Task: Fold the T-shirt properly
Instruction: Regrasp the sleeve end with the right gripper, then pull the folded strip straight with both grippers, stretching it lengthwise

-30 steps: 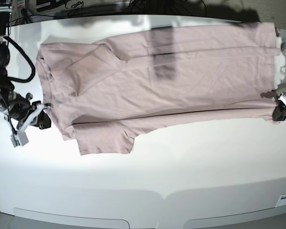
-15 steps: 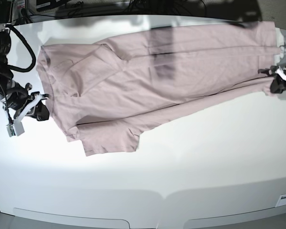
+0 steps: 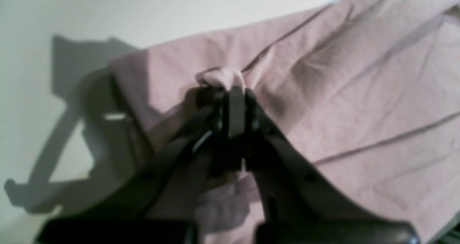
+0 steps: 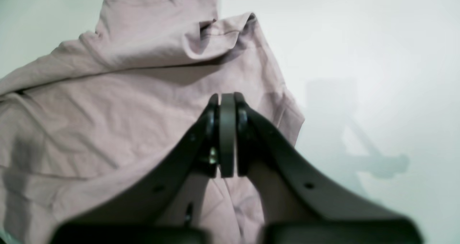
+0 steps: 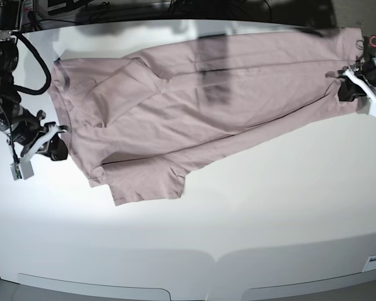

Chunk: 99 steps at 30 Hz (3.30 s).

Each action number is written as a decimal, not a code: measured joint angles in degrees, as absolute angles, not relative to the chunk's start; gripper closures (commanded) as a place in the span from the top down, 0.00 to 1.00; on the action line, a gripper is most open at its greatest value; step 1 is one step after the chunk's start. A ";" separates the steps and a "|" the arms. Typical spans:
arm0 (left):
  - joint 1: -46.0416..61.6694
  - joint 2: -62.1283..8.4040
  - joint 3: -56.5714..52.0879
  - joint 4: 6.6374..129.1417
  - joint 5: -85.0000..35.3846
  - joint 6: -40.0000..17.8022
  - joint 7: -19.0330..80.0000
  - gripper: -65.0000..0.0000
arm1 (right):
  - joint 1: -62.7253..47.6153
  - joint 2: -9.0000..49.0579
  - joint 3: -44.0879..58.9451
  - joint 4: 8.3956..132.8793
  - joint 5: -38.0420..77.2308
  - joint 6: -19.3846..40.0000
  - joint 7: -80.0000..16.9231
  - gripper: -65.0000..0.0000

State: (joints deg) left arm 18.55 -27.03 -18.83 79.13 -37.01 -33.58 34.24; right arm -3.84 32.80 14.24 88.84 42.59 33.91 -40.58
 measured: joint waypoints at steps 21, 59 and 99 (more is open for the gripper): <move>18.09 -22.85 -19.16 79.50 -31.51 -34.06 29.95 0.32 | 29.93 23.66 -3.33 62.33 34.92 34.11 -57.63 0.45; 18.09 -22.85 -19.16 79.50 -29.78 -34.06 28.67 0.32 | 30.44 23.00 -3.38 55.00 34.59 36.47 -65.95 0.00; 17.78 -23.27 -19.16 79.79 -28.29 -34.52 32.49 0.32 | -10.39 30.00 27.83 94.24 54.46 37.98 -80.31 0.00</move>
State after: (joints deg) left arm 17.78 -23.27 -19.16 79.79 -28.29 -34.52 32.49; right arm -10.39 30.00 27.83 94.24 54.46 37.98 -80.31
